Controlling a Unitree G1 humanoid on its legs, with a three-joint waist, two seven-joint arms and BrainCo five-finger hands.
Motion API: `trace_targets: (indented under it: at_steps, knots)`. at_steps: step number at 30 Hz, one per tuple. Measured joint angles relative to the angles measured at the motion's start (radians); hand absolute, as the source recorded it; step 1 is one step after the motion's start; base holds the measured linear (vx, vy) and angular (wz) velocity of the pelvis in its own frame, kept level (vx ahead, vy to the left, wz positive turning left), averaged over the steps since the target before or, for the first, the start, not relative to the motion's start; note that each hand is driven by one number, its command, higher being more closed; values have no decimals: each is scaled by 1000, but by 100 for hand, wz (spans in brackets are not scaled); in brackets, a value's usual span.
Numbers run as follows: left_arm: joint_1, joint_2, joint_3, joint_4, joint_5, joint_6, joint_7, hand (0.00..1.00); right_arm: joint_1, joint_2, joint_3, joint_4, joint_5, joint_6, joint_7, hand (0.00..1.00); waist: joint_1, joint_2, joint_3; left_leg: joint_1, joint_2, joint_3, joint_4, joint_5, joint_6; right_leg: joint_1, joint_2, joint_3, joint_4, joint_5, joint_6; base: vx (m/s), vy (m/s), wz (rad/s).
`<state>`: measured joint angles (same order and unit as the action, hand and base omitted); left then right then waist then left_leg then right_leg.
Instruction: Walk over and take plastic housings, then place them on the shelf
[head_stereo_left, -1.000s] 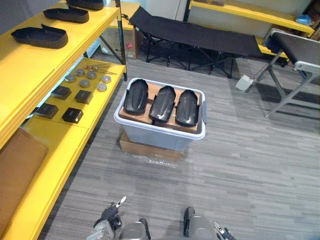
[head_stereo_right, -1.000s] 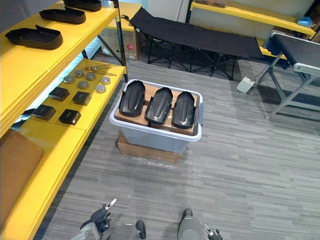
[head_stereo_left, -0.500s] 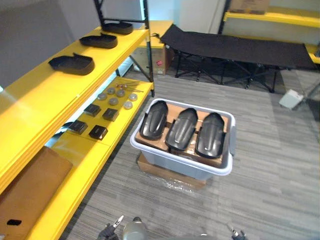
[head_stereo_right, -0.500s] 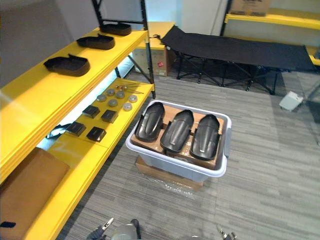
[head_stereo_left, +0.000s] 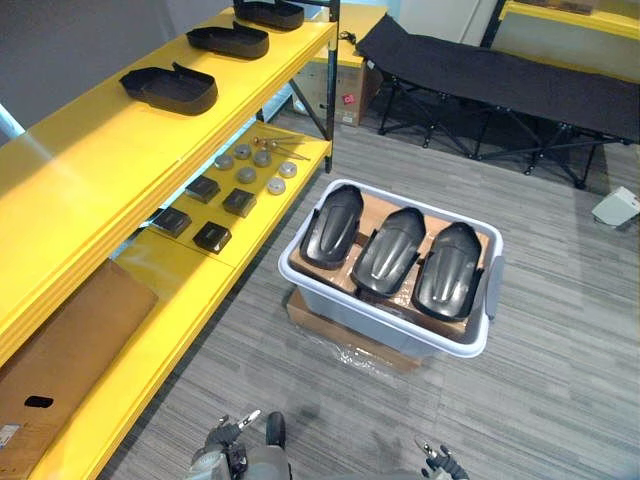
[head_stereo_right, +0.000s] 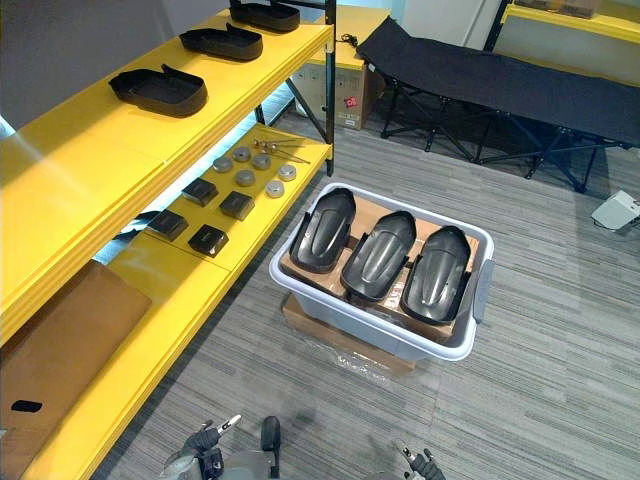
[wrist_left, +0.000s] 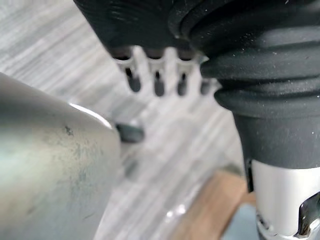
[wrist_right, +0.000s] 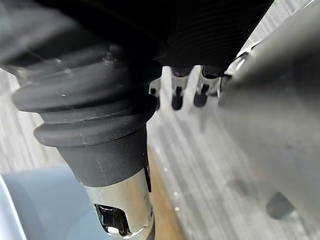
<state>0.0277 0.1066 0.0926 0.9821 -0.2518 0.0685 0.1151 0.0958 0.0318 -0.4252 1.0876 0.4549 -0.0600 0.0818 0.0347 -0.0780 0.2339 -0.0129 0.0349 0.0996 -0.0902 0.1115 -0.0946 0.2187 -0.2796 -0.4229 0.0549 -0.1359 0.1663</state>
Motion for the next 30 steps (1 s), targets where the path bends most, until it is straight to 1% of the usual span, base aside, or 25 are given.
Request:
trace_targets:
  at_steps: [1,2,4,5,6,7,9,11,13,15,18,20,21,22,23,24,25,26,28,30]
  knots:
    - [-4,5,0,0,12,0,0,0,-2,2,2,3,4,2,0,0,-1,-3,2,-4,-2,-7,0,1,-1,4,1,-9,-3,0,0,25,-33,22]
    - [-16,7,0,-1,34,1,0,0,-6,2,5,20,4,11,0,0,-2,-21,14,-4,-6,-12,0,1,-1,17,1,-21,-8,1,-1,39,-35,21]
    - [-24,25,0,-1,35,4,0,0,-12,6,8,31,4,22,1,0,2,-41,24,-4,-11,-20,0,1,2,27,1,-31,-12,0,-6,53,-33,16]
    - [-27,30,-1,-1,36,5,1,0,-14,7,8,35,4,24,1,0,1,-47,27,-4,-12,-22,0,1,2,29,2,-34,-12,-2,-17,58,-31,14]
    - [-28,36,-2,-2,35,5,1,0,-17,7,8,40,4,27,1,0,1,-53,30,-4,-11,-27,1,0,2,30,6,-35,-12,5,-42,60,-22,14]
    - [-28,37,-4,-2,36,6,1,0,-17,7,8,41,6,28,1,0,-2,-54,30,-4,-10,-33,1,-1,2,33,10,-34,-12,17,-60,61,-15,16]
    - [-28,41,-10,-2,36,6,1,0,-26,8,17,41,7,34,2,0,-5,-54,31,-3,-6,-36,1,-4,3,35,16,-27,-11,40,-70,57,1,9]
    - [-28,43,-19,-2,36,6,3,0,-38,11,21,40,7,37,2,0,-8,-53,31,6,7,-28,2,-8,-1,31,25,-8,-7,75,-61,45,6,-14]
    - [-25,44,-19,2,35,6,20,0,-40,17,47,32,6,36,2,0,-7,-53,31,37,28,10,1,-20,-8,27,34,28,6,107,-55,21,6,-43]
    - [-19,45,-19,3,35,4,22,0,-39,20,65,27,6,34,-2,0,-10,-49,33,56,41,36,1,-32,-7,24,39,47,7,122,-46,-12,2,-49]
    - [-14,45,-17,10,41,-6,15,0,-38,20,97,19,3,21,-20,0,-18,-54,30,65,50,75,0,-40,-8,3,39,74,7,122,-46,-35,-14,-47]
    - [-14,45,-16,12,74,-20,-2,0,-32,15,117,16,3,-10,-34,0,-27,-52,31,65,56,95,0,-40,-8,-10,41,76,6,122,-46,-58,-26,-29]
    - [-14,45,-16,12,75,-24,-5,0,-32,13,121,15,4,-16,-40,0,-27,-51,31,66,57,102,0,-43,-11,-11,41,76,6,122,-45,-59,-20,-23]
    - [-14,43,-16,11,75,-26,-11,0,-30,9,129,13,3,-34,-44,0,-28,-46,34,67,58,104,0,-43,-12,-13,41,77,4,121,-45,-58,-15,-13]
    - [-14,41,-16,11,76,-26,-13,0,-27,8,132,6,4,-64,-59,0,-31,-40,38,67,58,105,0,-43,-12,-13,41,78,2,121,-44,-60,-14,-9]
    - [-14,40,-16,11,76,-26,-14,0,-24,9,133,-4,4,-73,-65,0,-32,-38,37,67,58,106,0,-43,-13,-13,41,78,0,120,-44,-60,-12,-7]
    - [-12,40,-14,10,80,-26,-17,0,-20,9,132,-48,8,-97,-86,0,-32,-33,35,66,58,110,0,-43,-12,-13,41,83,-5,119,-42,-43,-8,-9]
    - [-9,40,-10,6,88,-26,-20,0,-15,8,132,-73,14,-110,-97,0,-32,-31,34,66,58,114,0,-43,-12,-14,41,90,-8,119,-41,-55,-10,-20]
    - [12,44,5,-23,119,-28,-32,0,-5,1,126,-203,27,-174,-166,0,-31,-28,31,65,60,137,0,-43,-11,-28,39,103,-11,108,-26,-49,-20,-28]
    - [16,48,6,-32,133,-38,-39,0,-5,-12,114,-306,26,-217,-220,0,-27,-29,30,65,60,149,0,-42,-13,-34,36,116,-13,90,-14,-40,-35,-23]
